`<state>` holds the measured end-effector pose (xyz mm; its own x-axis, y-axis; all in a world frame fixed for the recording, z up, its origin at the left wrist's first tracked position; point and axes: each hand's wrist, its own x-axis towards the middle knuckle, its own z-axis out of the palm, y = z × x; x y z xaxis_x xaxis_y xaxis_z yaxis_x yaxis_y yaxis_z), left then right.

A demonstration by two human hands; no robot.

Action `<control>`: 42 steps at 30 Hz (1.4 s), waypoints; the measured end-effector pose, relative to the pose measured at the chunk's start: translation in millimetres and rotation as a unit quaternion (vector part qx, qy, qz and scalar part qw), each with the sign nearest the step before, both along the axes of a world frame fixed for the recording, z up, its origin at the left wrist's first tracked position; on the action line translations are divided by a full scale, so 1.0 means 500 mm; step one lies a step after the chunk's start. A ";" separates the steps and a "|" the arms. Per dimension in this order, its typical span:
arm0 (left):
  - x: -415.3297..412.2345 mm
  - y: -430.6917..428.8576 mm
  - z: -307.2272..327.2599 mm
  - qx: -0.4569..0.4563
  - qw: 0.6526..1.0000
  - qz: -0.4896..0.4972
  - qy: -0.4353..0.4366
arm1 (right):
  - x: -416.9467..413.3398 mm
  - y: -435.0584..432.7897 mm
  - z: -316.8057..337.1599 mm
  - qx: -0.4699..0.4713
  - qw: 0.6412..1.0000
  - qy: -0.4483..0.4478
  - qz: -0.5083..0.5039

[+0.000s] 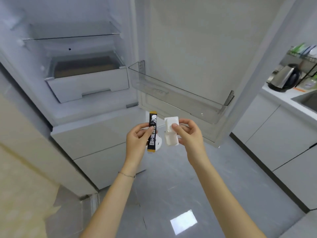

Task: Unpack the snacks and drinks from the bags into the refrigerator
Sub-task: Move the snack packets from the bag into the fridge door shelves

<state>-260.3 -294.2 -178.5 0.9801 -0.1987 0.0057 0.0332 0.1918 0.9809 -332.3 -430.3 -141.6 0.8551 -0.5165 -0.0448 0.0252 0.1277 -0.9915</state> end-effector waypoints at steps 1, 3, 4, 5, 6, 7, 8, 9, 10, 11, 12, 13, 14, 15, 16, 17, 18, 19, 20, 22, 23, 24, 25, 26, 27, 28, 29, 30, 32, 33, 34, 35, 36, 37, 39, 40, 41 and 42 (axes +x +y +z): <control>0.014 0.000 0.005 -0.002 1.000 0.016 -0.012 | 0.013 0.001 0.008 -0.009 1.000 -0.007 0.011; 0.046 0.000 0.014 -0.004 0.998 0.042 -0.039 | 0.042 0.002 0.025 -0.029 0.999 -0.019 0.028; 0.065 0.000 0.019 -0.006 0.998 0.046 -0.050 | 0.057 0.002 0.034 -0.038 0.998 -0.025 0.032; 0.085 -0.001 0.025 -0.009 0.997 0.046 -0.059 | 0.074 0.004 0.044 -0.047 0.998 -0.030 0.034; 0.107 -0.002 0.032 -0.011 0.997 0.044 -0.067 | 0.094 0.006 0.054 -0.056 0.997 -0.035 0.034; 0.131 -0.002 0.040 -0.015 0.996 0.038 -0.073 | 0.114 0.008 0.065 -0.063 0.997 -0.039 0.030; 0.155 -0.003 0.051 -0.020 0.996 0.031 -0.080 | 0.136 0.010 0.076 -0.067 0.996 -0.045 0.025; 0.177 -0.003 0.063 -0.027 0.995 0.022 -0.090 | 0.158 0.013 0.087 -0.070 0.996 -0.054 0.021; 0.201 -0.003 0.077 -0.032 0.994 0.014 -0.103 | 0.180 0.016 0.099 -0.076 0.995 -0.066 0.015; 0.224 -0.002 0.092 -0.036 0.993 0.008 -0.116 | 0.202 0.020 0.112 -0.090 0.993 -0.080 0.008; 0.248 0.001 0.106 -0.040 0.991 0.005 -0.130 | 0.222 0.022 0.124 -0.108 0.990 -0.095 -0.004; 0.273 0.003 0.121 -0.047 0.989 0.003 -0.141 | 0.242 0.024 0.137 -0.128 0.985 -0.111 -0.017; 0.300 0.007 0.135 -0.054 0.987 0.001 -0.150 | 0.260 0.024 0.150 -0.144 0.981 -0.126 -0.033; 0.326 0.009 0.150 -0.060 0.986 -0.005 -0.159 | 0.276 0.024 0.162 -0.156 0.977 -0.138 -0.050; 0.352 0.010 0.165 -0.064 0.984 -0.013 -0.168 | 0.291 0.022 0.172 -0.164 0.973 -0.148 -0.066; 0.376 0.010 0.180 -0.067 0.981 -0.025 -0.180 | 0.304 0.019 0.182 -0.168 0.970 -0.155 -0.081; 0.399 0.009 0.196 -0.068 0.978 -0.039 -0.193 | 0.317 0.016 0.188 -0.171 0.968 -0.158 -0.099; 0.418 0.006 0.212 -0.067 0.974 -0.056 -0.208 | 0.327 0.012 0.195 -0.174 0.965 -0.157 -0.117; 0.437 0.002 0.227 -0.059 0.969 -0.073 -0.227 | 0.336 0.006 0.200 -0.180 0.962 -0.154 -0.135; 0.472 -0.009 0.254 -0.023 0.956 -0.117 -0.268 | 0.350 -0.006 0.205 -0.208 0.954 -0.140 -0.166; 0.489 -0.015 0.265 -0.002 0.948 -0.143 -0.283 | 0.355 -0.012 0.206 -0.229 0.949 -0.126 -0.176; 0.506 -0.021 0.275 0.020 0.939 -0.168 -0.298 | 0.359 -0.019 0.206 -0.253 0.944 -0.108 -0.183; 0.519 -0.027 0.284 0.041 0.930 -0.192 -0.312 | 0.361 -0.025 0.204 -0.278 0.938 -0.087 -0.186; 0.531 -0.035 0.291 0.063 0.919 -0.215 -0.325 | 0.361 -0.032 0.202 -0.300 0.933 -0.066 -0.186; 0.540 -0.044 0.297 0.084 0.909 -0.238 -0.332 | 0.361 -0.039 0.200 -0.319 0.928 -0.045 -0.185; 0.548 -0.053 0.300 0.106 0.901 -0.258 -0.334 | 0.359 -0.047 0.199 -0.336 0.924 -0.023 -0.183; 0.555 -0.063 0.302 0.128 0.892 -0.277 -0.332 | 0.357 -0.055 0.200 -0.349 0.920 0.001 -0.179; 0.564 -0.073 0.301 0.149 0.882 -0.298 -0.334 | 0.355 -0.063 0.199 -0.359 0.917 0.027 -0.170; 0.580 -0.088 0.296 0.192 0.853 -0.346 -0.340 | 0.349 -0.076 0.197 -0.363 0.917 0.083 -0.144; 0.586 -0.094 0.292 0.215 0.838 -0.364 -0.344 | 0.346 -0.081 0.194 -0.363 0.916 0.111 -0.130; 0.594 -0.099 0.287 0.238 0.823 -0.376 -0.351 | 0.343 -0.083 0.191 -0.368 0.913 0.134 -0.117; 0.599 -0.104 0.283 0.258 0.810 -0.385 -0.359 | 0.342 -0.085 0.185 -0.375 0.909 0.152 -0.103; 0.606 -0.109 0.277 0.274 0.798 -0.394 -0.364 | 0.341 -0.085 0.180 -0.382 0.904 0.168 -0.090; 0.611 -0.113 0.273 0.289 0.786 -0.406 -0.366 | 0.342 -0.084 0.176 -0.389 0.900 0.182 -0.078; 0.620 -0.120 0.266 0.326 0.757 -0.433 -0.366 | 0.345 -0.083 0.173 -0.391 0.896 0.203 -0.060; 0.624 -0.124 0.263 0.346 0.739 -0.446 -0.367 | 0.348 -0.085 0.173 -0.386 0.897 0.211 -0.053; 0.626 -0.127 0.261 0.365 0.723 -0.458 -0.367 | 0.350 -0.088 0.174 -0.379 0.897 0.222 -0.044; 0.627 -0.129 0.259 0.384 0.707 -0.467 -0.366 | 0.352 -0.090 0.176 -0.373 0.897 0.235 -0.033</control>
